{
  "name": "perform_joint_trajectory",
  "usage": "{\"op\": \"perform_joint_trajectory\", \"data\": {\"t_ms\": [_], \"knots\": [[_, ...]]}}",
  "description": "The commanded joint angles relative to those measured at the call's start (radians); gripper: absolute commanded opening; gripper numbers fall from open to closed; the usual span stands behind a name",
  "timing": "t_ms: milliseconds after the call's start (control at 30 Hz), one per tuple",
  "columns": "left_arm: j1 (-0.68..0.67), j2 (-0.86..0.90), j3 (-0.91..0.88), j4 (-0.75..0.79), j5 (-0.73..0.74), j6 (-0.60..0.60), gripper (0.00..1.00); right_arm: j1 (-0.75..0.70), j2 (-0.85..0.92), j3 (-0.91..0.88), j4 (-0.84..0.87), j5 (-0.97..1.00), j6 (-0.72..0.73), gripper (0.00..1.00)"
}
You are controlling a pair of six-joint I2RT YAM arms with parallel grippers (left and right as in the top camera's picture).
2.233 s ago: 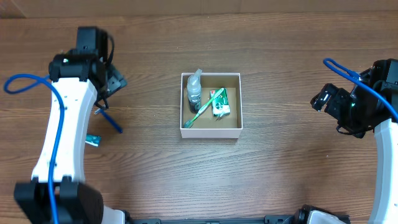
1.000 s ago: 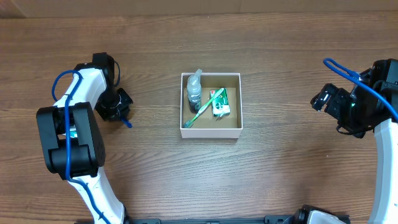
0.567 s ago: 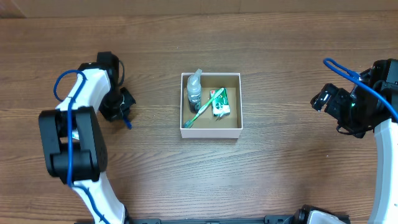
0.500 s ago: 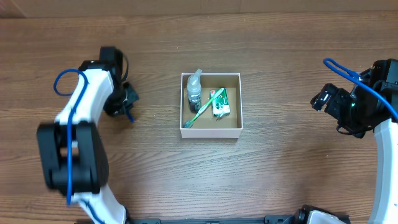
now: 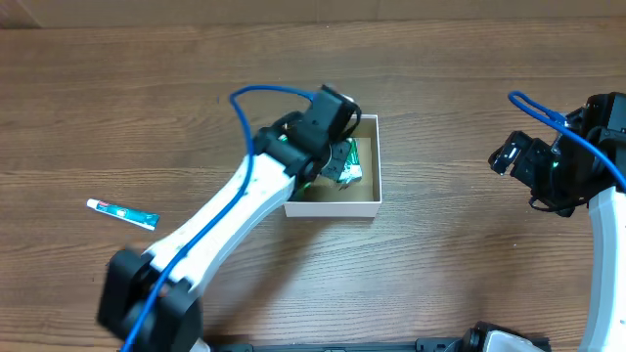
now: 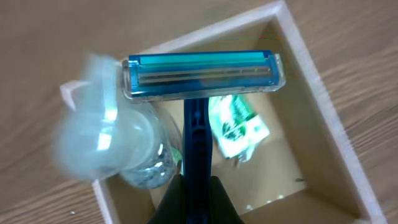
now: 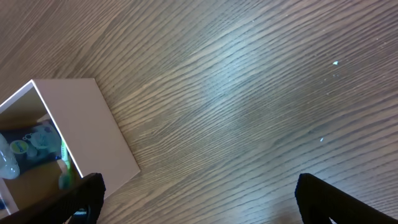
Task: Pack container
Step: 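Lower the razor into the box and open the left gripper, then grasp the Colgate toothpaste tube with the left gripper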
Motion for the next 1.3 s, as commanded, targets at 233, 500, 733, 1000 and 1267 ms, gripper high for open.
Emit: {"op": "perform_joint_trajectory", "data": {"t_ms": [233,500,733,1000,1267], "knots": [[0.005,0.059,0.038,-0.041,0.036,0.029,0.53,0.004,-0.003,0.0,0.007,-0.005,-0.004,1.0],[0.047,-0.197,0.236,-0.345,-0.297,-0.245,0.72,0.004,-0.003,0.0,0.008,-0.005,-0.005,1.0],[0.608,-0.248,0.145,-0.554,-0.236,-0.6,1.0,0.004,-0.003,0.0,0.007,-0.005,-0.004,1.0],[1.072,-0.192,-0.27,-0.277,-0.02,-0.604,1.0,0.004,-0.003,0.0,0.007,-0.006,-0.004,1.0],[1.131,0.013,-0.367,-0.021,-0.01,-0.464,1.0,0.004,-0.003,0.0,0.002,-0.005,-0.004,1.0]]}}
